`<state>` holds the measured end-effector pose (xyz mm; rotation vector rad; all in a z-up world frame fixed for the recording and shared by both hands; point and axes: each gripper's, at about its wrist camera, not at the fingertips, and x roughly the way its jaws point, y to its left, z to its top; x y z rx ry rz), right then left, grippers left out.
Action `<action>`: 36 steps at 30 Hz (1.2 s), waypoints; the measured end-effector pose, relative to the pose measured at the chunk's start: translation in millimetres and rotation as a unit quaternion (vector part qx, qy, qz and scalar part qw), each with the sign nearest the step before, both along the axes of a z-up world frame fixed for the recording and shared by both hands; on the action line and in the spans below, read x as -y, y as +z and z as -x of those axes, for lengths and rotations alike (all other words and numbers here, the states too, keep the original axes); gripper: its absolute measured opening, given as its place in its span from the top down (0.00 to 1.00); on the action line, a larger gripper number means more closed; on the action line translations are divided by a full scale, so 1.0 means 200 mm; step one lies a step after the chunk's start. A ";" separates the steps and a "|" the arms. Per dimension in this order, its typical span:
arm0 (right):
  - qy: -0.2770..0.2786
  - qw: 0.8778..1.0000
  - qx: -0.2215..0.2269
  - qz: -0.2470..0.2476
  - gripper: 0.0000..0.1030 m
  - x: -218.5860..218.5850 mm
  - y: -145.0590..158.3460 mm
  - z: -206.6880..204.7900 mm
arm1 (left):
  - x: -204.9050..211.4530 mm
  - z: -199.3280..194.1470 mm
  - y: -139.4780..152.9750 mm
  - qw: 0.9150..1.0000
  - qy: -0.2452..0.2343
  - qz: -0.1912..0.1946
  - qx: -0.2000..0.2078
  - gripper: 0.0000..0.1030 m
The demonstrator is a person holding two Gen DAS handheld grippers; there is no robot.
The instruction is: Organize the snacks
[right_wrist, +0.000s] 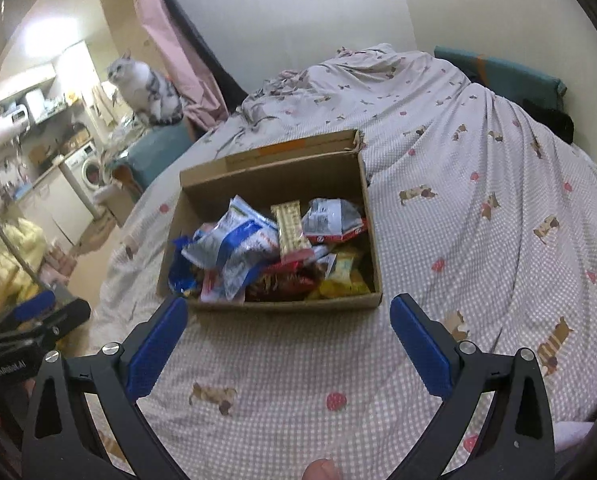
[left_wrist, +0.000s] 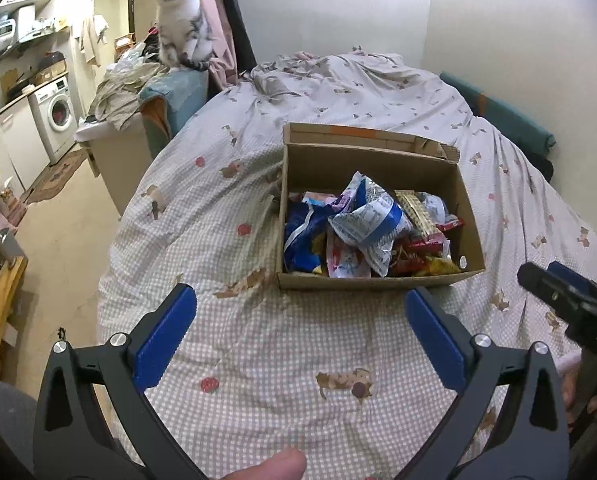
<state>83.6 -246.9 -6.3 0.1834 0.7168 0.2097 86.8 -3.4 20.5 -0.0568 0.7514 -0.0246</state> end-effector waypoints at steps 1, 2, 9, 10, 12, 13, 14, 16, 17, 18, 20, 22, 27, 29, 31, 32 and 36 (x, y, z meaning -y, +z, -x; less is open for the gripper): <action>0.000 1.000 0.000 0.006 0.00 -0.01 -0.01 0.01 | 0.00 0.01 0.00 1.000 0.002 -0.001 0.002 0.00; 0.000 1.000 0.001 0.013 0.00 -0.02 -0.01 0.03 | 0.00 0.03 -0.01 1.000 0.003 -0.003 0.005 0.00; -0.007 0.999 -0.007 0.035 0.00 -0.06 -0.06 0.06 | 0.04 0.07 -0.05 0.999 -0.005 -0.031 0.015 0.00; -0.008 0.999 -0.008 0.039 0.00 -0.07 -0.07 0.06 | 0.04 0.07 -0.06 0.999 -0.005 -0.032 0.014 0.00; -0.010 0.999 -0.007 0.044 0.00 -0.07 -0.07 0.05 | 0.04 0.06 -0.07 0.999 -0.003 -0.031 0.007 0.00; -0.012 0.999 -0.007 0.045 0.00 -0.07 -0.07 0.05 | 0.04 0.06 -0.08 1.000 -0.004 -0.029 0.005 0.00; -0.012 0.999 -0.008 0.046 0.00 -0.07 -0.07 0.05 | 0.04 0.06 -0.08 1.000 -0.005 -0.029 0.004 0.00; -0.012 0.999 -0.010 0.048 0.00 -0.07 -0.08 0.04 | 0.04 0.06 -0.08 1.000 -0.008 -0.028 0.003 0.00; -0.010 0.999 -0.011 0.049 0.00 -0.07 -0.08 0.04 | 0.04 0.06 -0.08 1.000 -0.009 -0.026 0.003 0.00; -0.010 0.999 -0.012 0.051 0.00 -0.08 -0.08 0.04 | 0.04 0.06 -0.08 1.000 -0.008 -0.025 0.003 0.00; -0.010 0.998 -0.010 0.054 0.00 -0.08 -0.08 0.04 | 0.04 0.06 -0.08 1.000 -0.005 -0.025 0.003 0.00; -0.009 0.998 -0.009 0.055 0.00 -0.09 -0.08 0.05 | 0.03 0.06 -0.08 1.000 -0.003 -0.022 0.002 0.00; -0.009 0.998 -0.001 0.062 0.00 -0.10 -0.07 0.05 | 0.03 0.05 -0.09 1.000 0.000 -0.019 -0.005 0.00; -0.008 0.998 0.001 0.063 0.00 -0.10 -0.07 0.06 | 0.03 0.04 -0.09 1.000 0.000 -0.018 -0.005 0.00; -0.008 0.998 0.001 0.065 0.00 -0.10 -0.07 0.06 | 0.03 0.04 -0.09 1.000 0.001 -0.019 -0.004 0.00; -0.008 0.998 0.001 0.065 0.00 -0.10 -0.07 0.05 | 0.03 0.04 -0.09 1.000 0.001 -0.019 -0.003 0.00; -0.009 0.998 0.001 0.069 0.00 -0.11 -0.07 0.05 | 0.03 0.05 -0.10 1.000 0.001 -0.018 -0.005 0.00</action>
